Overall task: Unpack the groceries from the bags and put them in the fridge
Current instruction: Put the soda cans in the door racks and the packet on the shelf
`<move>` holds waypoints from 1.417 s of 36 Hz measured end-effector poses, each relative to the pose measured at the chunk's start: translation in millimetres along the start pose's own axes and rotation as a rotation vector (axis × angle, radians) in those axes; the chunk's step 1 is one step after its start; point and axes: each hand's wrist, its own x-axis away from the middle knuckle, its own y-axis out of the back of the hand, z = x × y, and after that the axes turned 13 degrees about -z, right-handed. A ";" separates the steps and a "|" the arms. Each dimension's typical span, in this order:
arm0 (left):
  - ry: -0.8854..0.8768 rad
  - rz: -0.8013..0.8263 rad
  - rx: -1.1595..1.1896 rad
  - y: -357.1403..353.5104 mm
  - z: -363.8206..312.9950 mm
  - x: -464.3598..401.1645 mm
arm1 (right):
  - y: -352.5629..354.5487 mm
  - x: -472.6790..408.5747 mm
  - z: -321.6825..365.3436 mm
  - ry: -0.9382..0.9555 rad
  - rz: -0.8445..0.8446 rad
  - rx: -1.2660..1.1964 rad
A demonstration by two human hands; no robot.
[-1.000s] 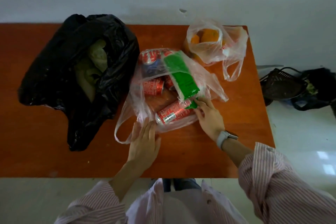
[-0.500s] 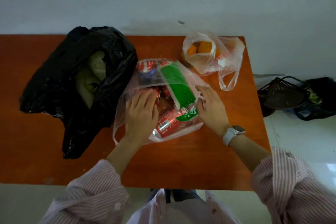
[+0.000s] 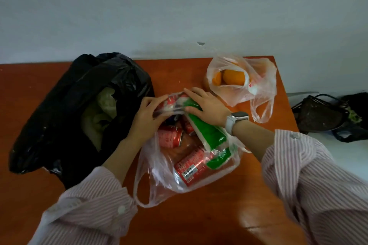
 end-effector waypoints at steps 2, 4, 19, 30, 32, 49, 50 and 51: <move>0.008 -0.039 0.083 -1.1 -3.0 8.3 | -3.6 4.3 -2.6 0.005 -0.077 -0.077; 0.024 -0.047 0.145 -3.9 -6.6 14.8 | -7.7 10.1 -2.8 0.016 -0.190 -0.152; 0.244 -0.023 -0.107 -28.3 26.3 -6.5 | -8.8 -31.2 9.2 -0.394 -0.162 -0.243; -0.482 0.065 -0.349 5.3 41.4 73.2 | -14.4 56.8 35.1 0.420 -0.285 0.179; -0.403 0.132 -0.349 14.0 47.2 75.1 | -23.8 67.7 40.5 0.452 -0.202 0.288; 0.378 0.056 0.130 10.3 43.1 74.5 | -22.6 63.9 36.2 0.482 -0.106 0.353; 0.341 0.050 0.081 10.2 44.5 75.9 | -22.6 65.4 36.7 0.475 -0.097 0.366; 0.295 0.048 0.031 11.1 46.1 76.6 | -22.8 66.4 38.2 0.459 -0.085 0.383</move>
